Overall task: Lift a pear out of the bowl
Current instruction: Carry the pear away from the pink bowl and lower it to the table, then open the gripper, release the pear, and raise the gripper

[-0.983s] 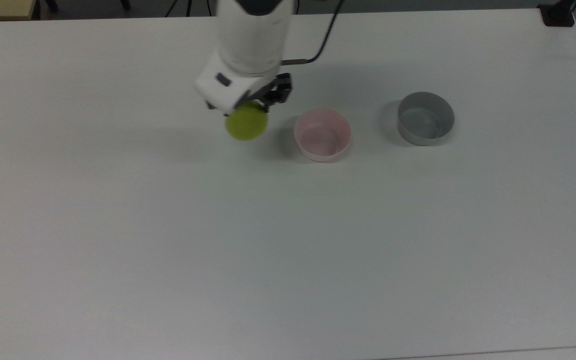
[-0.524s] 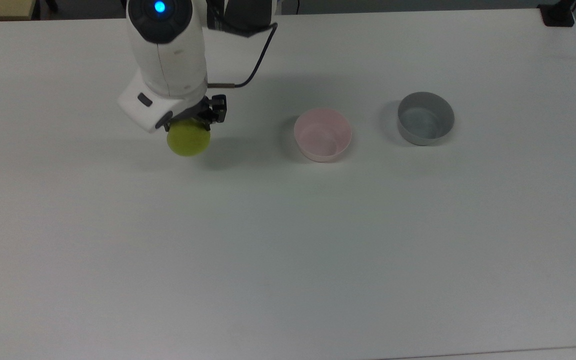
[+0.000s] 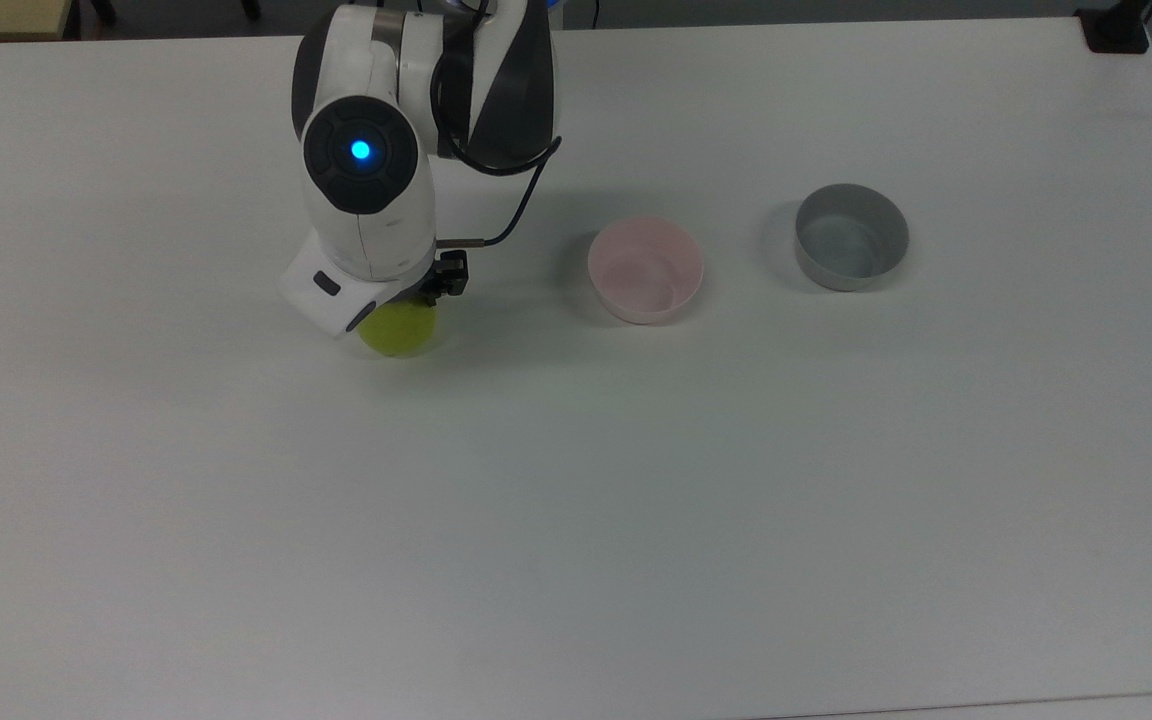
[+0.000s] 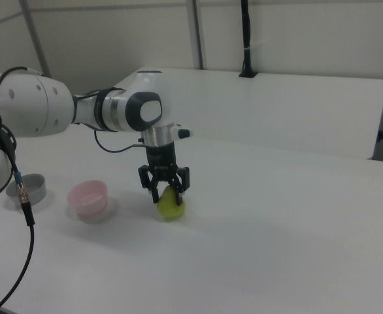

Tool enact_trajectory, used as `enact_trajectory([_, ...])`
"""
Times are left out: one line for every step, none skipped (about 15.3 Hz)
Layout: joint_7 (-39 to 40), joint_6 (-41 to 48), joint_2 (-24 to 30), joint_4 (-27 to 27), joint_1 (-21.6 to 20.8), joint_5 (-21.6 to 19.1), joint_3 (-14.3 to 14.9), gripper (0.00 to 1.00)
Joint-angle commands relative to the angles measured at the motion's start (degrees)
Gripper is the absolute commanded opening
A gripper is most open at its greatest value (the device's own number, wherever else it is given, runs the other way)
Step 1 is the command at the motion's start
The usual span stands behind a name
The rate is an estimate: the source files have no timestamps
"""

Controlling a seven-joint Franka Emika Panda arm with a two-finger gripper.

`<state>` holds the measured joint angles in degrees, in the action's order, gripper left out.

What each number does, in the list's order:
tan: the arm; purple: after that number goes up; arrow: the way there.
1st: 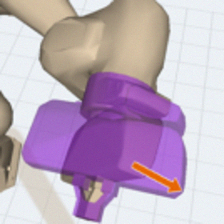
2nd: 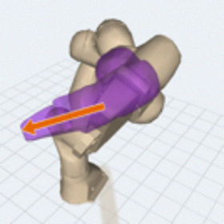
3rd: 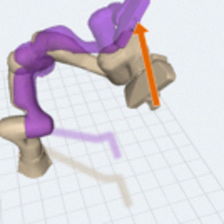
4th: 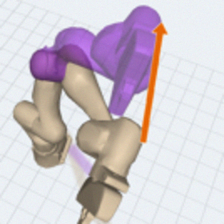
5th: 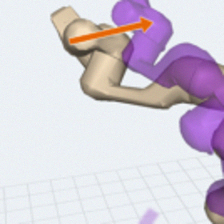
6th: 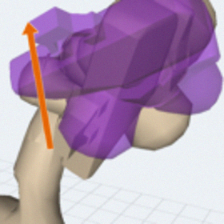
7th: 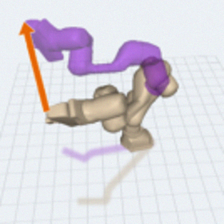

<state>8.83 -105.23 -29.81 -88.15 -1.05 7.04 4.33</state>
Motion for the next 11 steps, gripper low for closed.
enact_trajectory([-0.31, -1.56, 0.27, -1.05, -0.44, 2.10, 0.06, 1.00])
enact_trajectory([-0.22, -1.56, 0.36, -1.14, -0.36, 2.10, 0.06, 1.00])
enact_trajectory([-0.30, -1.39, 0.62, -1.06, -0.36, 2.01, 0.06, 1.00])
enact_trajectory([-0.39, -0.95, 1.15, -1.06, -0.36, 2.01, 0.06, 1.00])
enact_trajectory([-0.48, -0.60, 2.02, -0.97, -0.36, 1.92, 0.06, 1.00])
enact_trajectory([-0.57, 0.36, 3.60, -0.97, -0.44, 1.83, 0.06, 1.00])
enact_trajectory([-0.57, 1.85, 5.35, -0.88, -0.44, 1.57, 0.06, 1.00])
enact_trajectory([-0.92, 4.04, 7.37, -0.79, -0.44, 1.57, 0.06, 1.00])
enact_trajectory([-1.27, 6.15, 9.31, -0.79, -0.44, 1.48, 0.06, 1.00])
enact_trajectory([-1.36, 8.70, 12.11, -0.70, -0.44, 1.31, 0.06, 1.00])
enact_trajectory([-1.45, 10.37, 13.62, -0.70, -0.53, 1.22, 0.06, 1.00])
